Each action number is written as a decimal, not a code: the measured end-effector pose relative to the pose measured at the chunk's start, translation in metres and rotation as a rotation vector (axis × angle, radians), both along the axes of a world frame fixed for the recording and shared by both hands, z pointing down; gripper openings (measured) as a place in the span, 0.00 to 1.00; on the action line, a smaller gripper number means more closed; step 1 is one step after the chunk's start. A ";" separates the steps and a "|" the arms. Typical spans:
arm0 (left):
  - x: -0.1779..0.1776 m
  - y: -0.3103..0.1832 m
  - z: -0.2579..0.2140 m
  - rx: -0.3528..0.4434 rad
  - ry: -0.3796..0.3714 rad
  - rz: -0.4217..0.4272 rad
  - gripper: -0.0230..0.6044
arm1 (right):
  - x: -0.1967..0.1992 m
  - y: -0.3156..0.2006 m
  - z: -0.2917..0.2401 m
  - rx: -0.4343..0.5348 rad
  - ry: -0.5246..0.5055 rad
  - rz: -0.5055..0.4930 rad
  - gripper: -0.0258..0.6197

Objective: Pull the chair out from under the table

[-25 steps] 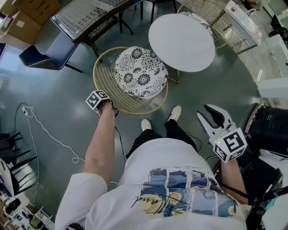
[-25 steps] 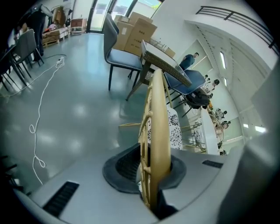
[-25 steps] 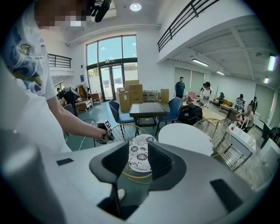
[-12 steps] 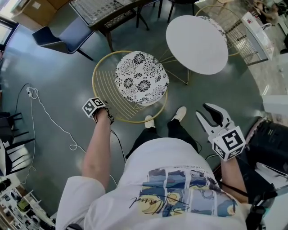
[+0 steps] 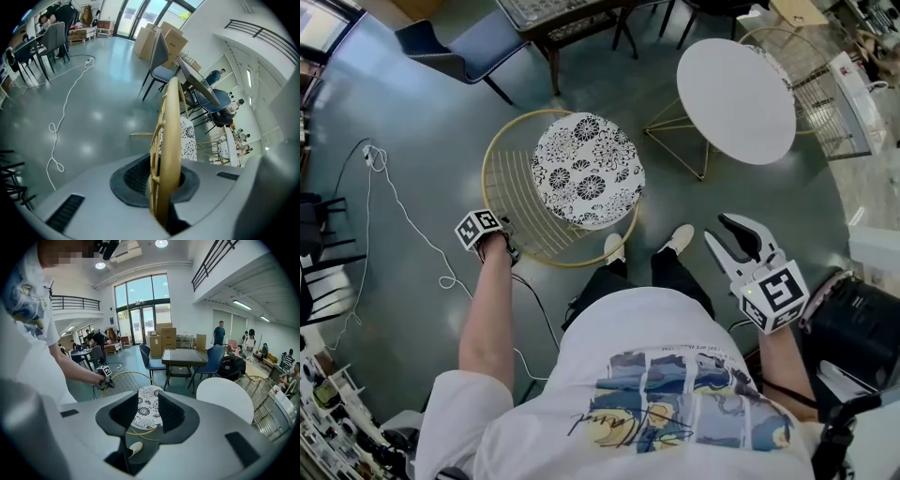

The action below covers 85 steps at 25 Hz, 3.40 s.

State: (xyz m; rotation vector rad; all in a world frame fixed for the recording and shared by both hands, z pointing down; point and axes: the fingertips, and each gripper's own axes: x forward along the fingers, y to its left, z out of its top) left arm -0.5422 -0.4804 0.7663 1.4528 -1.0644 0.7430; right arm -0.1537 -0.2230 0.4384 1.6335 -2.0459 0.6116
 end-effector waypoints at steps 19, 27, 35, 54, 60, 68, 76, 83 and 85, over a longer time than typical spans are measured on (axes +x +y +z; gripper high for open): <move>-0.019 -0.001 -0.034 0.177 -0.268 0.172 0.18 | 0.015 0.022 -0.004 0.006 0.014 -0.051 0.25; 0.003 0.057 -0.143 0.537 -0.420 0.114 0.20 | 0.060 0.075 -0.010 0.067 -0.023 -0.139 0.25; 0.152 0.223 -0.269 0.784 -0.087 0.245 0.19 | 0.089 0.144 -0.010 0.113 -0.048 -0.335 0.21; 0.332 0.472 -0.401 0.914 0.359 0.819 0.06 | 0.023 0.210 -0.023 0.123 -0.100 -0.605 0.10; 0.305 0.470 -0.406 0.898 0.374 0.809 0.06 | -0.011 0.214 -0.037 0.136 -0.082 -0.629 0.08; 0.287 0.475 -0.401 0.891 0.370 0.809 0.06 | -0.031 0.220 -0.042 0.137 -0.046 -0.639 0.07; 0.288 0.476 -0.394 0.874 0.362 0.809 0.06 | -0.029 0.224 -0.040 0.131 -0.035 -0.641 0.07; 0.302 0.473 -0.384 0.849 0.338 0.789 0.06 | -0.003 0.228 -0.036 0.129 -0.034 -0.633 0.07; 0.307 0.469 -0.381 0.845 0.327 0.779 0.06 | 0.010 0.229 -0.034 0.127 -0.032 -0.628 0.07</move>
